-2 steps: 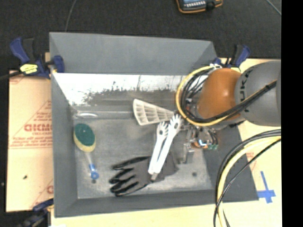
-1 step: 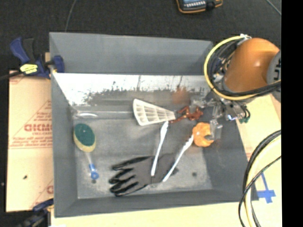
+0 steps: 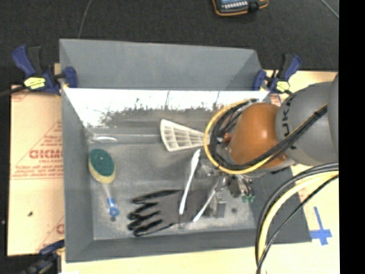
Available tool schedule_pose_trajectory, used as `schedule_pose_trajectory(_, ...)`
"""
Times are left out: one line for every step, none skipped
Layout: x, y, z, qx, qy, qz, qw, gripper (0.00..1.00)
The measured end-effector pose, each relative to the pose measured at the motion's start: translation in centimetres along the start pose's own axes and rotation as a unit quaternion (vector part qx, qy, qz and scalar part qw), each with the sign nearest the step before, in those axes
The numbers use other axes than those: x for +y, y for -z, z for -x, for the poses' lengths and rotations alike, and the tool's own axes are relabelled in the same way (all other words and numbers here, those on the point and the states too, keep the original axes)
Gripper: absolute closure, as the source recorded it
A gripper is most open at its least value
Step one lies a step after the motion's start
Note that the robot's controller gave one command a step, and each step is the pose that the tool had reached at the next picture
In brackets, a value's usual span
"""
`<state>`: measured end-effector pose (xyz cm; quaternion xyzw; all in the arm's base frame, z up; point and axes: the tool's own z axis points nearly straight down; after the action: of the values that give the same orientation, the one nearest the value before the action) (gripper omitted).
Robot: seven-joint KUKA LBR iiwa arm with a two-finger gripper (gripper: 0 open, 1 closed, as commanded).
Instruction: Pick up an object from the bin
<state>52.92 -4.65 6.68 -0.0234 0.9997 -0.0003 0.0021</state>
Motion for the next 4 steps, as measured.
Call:
schedule_pose_trajectory(-8.7,3.5,5.7,-0.0309,0.094,-0.016,0.9950,0.00)
schedule_pose_trajectory(0.3,0.3,0.9,-0.0060,0.037,0.000,0.9993,0.00)
schedule_pose_trajectory(-10.3,0.5,3.7,-0.0298,0.172,-0.018,0.9845,0.00)
schedule_pose_trajectory(2.0,0.9,1.0,-0.0090,0.045,0.001,0.9990,1.00)
